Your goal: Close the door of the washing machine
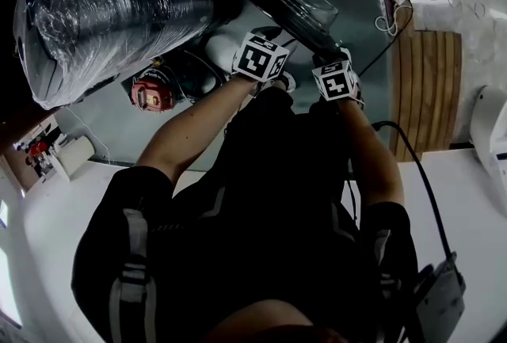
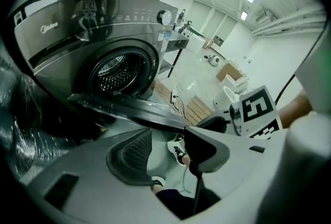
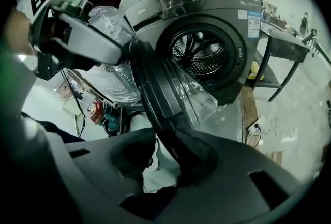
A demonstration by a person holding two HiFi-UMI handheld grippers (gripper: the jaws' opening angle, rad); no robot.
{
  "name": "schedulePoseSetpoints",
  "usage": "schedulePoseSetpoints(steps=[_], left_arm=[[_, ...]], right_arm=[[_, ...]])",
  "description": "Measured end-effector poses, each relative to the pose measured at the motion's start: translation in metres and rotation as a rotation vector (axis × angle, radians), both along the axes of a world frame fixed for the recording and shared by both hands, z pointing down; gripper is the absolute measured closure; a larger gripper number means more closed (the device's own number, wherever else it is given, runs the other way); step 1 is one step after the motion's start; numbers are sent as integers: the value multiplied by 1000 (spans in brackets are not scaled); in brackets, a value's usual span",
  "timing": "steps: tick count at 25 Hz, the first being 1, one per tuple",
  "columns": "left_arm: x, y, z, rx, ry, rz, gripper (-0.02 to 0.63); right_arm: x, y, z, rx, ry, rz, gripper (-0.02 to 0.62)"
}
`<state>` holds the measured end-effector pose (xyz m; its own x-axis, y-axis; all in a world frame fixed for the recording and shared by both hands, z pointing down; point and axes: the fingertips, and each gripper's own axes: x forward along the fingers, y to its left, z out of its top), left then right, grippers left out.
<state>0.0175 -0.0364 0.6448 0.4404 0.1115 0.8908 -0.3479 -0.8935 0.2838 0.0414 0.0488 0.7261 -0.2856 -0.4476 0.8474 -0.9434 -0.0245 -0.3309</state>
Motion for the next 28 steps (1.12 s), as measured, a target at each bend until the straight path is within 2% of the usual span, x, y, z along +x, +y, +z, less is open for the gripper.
schedulePoseSetpoints(steps=[3,8,11,13,16,20,25,28], left_arm=[[6,-8,-11,119,2,129,408],[16,-23,-23,420,-50,501,408],[24,-35,-21,558,-91,668,409],[31,-39,-16,619,-116,772,408],[41,-41,-6,646,-157,894,410],[56,-42,7,668,-215,989,410],[66,-46,18,626,-287,983,419],[73,-50,20,625,-284,971,425]], right_arm=[[12,-4,-1,11,-4,-14,474],[32,-11,1,19,-39,-16,465],[44,-15,0,21,-27,-46,466],[51,-18,0,23,-24,-60,466],[62,-23,0,29,-31,-71,465],[74,-26,1,35,-37,-86,463],[86,-32,0,39,-48,-108,460],[96,-37,1,45,-42,-96,457]])
